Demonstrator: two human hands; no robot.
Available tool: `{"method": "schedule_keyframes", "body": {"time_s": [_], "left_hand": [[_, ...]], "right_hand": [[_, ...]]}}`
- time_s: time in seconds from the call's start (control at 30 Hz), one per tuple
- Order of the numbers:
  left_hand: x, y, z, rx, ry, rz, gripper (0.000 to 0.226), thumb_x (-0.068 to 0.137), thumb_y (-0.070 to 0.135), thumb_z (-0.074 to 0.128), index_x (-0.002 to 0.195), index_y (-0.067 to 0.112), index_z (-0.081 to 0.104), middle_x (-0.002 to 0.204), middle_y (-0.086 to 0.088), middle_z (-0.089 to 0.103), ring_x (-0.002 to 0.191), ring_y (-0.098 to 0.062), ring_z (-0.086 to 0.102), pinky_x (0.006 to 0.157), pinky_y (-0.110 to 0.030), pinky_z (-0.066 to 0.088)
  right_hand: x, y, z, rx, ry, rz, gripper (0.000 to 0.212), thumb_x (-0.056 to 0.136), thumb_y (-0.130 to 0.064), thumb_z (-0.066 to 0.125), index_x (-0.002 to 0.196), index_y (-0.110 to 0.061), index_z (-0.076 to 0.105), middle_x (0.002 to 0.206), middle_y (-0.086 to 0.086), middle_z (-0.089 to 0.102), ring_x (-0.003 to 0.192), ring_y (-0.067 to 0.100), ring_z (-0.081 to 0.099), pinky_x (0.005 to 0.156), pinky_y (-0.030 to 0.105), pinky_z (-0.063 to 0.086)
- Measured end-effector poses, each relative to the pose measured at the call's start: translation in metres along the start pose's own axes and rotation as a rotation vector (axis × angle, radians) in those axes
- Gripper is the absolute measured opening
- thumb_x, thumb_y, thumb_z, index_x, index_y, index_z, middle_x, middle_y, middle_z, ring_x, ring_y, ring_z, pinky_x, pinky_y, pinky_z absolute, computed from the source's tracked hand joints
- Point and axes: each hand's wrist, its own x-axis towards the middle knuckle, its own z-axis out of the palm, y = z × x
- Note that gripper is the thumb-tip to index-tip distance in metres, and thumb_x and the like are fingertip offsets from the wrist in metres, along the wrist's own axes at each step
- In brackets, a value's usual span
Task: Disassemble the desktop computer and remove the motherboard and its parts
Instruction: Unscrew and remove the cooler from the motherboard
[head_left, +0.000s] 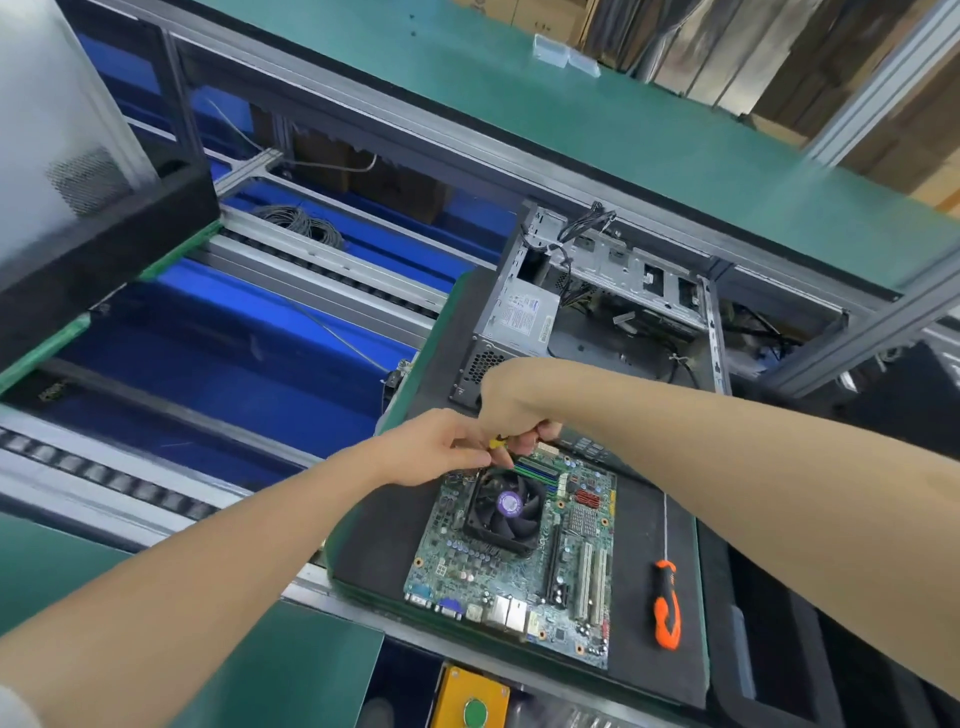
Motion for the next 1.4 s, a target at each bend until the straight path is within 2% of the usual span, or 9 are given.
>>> {"method": "schedule_keyframes", "body": {"time_s": [0.2, 0.4, 0.53, 0.67, 0.77, 0.93, 1.13, 1.27, 1.4], "left_hand": [[0.007, -0.005, 0.012, 0.032, 0.141, -0.002, 0.026, 0.101, 0.017, 0.065, 0.088, 0.035, 0.078, 0.088, 0.023, 0.076, 0.081, 0.003, 0.067, 0.076, -0.014, 0.051], [0.011, -0.014, 0.02, 0.105, 0.256, 0.01, 0.017, 0.092, 0.019, 0.077, 0.081, 0.033, 0.076, 0.077, 0.03, 0.072, 0.082, 0.009, 0.066, 0.076, -0.01, 0.047], [0.008, -0.015, 0.025, 0.125, 0.312, -0.005, 0.008, 0.09, 0.021, 0.079, 0.086, 0.029, 0.08, 0.076, 0.031, 0.07, 0.083, 0.013, 0.066, 0.075, -0.003, 0.045], [0.007, -0.01, 0.021, 0.121, 0.272, 0.022, 0.029, 0.091, 0.021, 0.078, 0.075, 0.04, 0.064, 0.066, 0.033, 0.064, 0.068, 0.01, 0.059, 0.065, -0.008, 0.042], [0.006, -0.004, 0.013, 0.099, 0.202, 0.013, 0.007, 0.094, 0.026, 0.076, 0.099, 0.023, 0.074, 0.082, 0.018, 0.074, 0.075, 0.001, 0.064, 0.075, -0.023, 0.049], [0.007, 0.004, -0.007, 0.077, -0.028, 0.008, 0.013, 0.102, 0.024, 0.065, 0.109, 0.029, 0.074, 0.1, 0.021, 0.077, 0.097, -0.005, 0.07, 0.089, -0.024, 0.053], [0.006, 0.001, -0.001, -0.051, 0.059, 0.001, 0.026, 0.1, 0.007, 0.063, 0.096, 0.026, 0.081, 0.091, 0.008, 0.079, 0.084, -0.001, 0.071, 0.081, -0.016, 0.053], [0.004, -0.002, 0.009, -0.068, 0.194, -0.015, 0.027, 0.092, 0.009, 0.075, 0.082, 0.034, 0.076, 0.086, 0.009, 0.079, 0.078, -0.006, 0.072, 0.08, -0.027, 0.058], [0.005, -0.001, 0.015, -0.035, 0.291, -0.077, 0.008, 0.081, 0.021, 0.088, 0.082, 0.024, 0.081, 0.082, 0.01, 0.079, 0.086, -0.011, 0.074, 0.086, -0.039, 0.059]], "right_hand": [[-0.003, 0.005, 0.0, -0.566, 0.328, -0.192, 0.039, 0.098, -0.032, 0.054, 0.064, -0.014, 0.063, 0.061, -0.002, 0.064, 0.055, 0.017, 0.056, 0.043, 0.025, 0.039], [0.003, 0.026, 0.01, -0.791, 0.517, -0.531, 0.011, 0.096, -0.023, 0.061, 0.102, -0.02, 0.07, 0.075, -0.001, 0.051, 0.076, 0.028, 0.064, 0.059, 0.035, 0.053], [0.006, 0.03, 0.011, -1.059, 0.579, -0.735, 0.02, 0.088, -0.01, 0.063, 0.103, -0.023, 0.067, 0.086, 0.0, 0.063, 0.083, 0.028, 0.064, 0.069, 0.039, 0.056], [-0.003, 0.026, 0.008, -0.783, 0.63, -0.593, 0.014, 0.088, -0.035, 0.068, 0.09, -0.021, 0.068, 0.075, -0.002, 0.058, 0.072, 0.027, 0.064, 0.054, 0.031, 0.049], [-0.007, 0.021, -0.001, -0.284, 0.485, -0.198, 0.056, 0.095, -0.06, 0.054, 0.07, -0.011, 0.064, 0.058, 0.0, 0.068, 0.053, 0.023, 0.062, 0.049, 0.027, 0.047], [-0.007, 0.01, -0.009, 0.064, 0.058, 0.019, 0.05, 0.11, -0.036, 0.04, 0.085, -0.001, 0.065, 0.059, -0.001, 0.062, 0.035, 0.013, 0.045, 0.04, 0.018, 0.041], [-0.009, 0.013, -0.001, -0.441, 0.357, -0.218, 0.05, 0.104, -0.04, 0.049, 0.065, -0.011, 0.061, 0.054, -0.002, 0.058, 0.055, 0.02, 0.055, 0.049, 0.026, 0.044], [-0.013, 0.021, 0.004, -0.671, 0.447, -0.418, 0.019, 0.102, -0.026, 0.053, 0.102, -0.016, 0.069, 0.083, 0.001, 0.064, 0.073, 0.019, 0.055, 0.048, 0.026, 0.03], [-0.017, 0.025, 0.013, -0.789, 0.479, -0.554, 0.02, 0.095, -0.01, 0.059, 0.112, -0.018, 0.065, 0.105, 0.003, 0.064, 0.092, 0.026, 0.065, 0.065, 0.037, 0.054]]}}
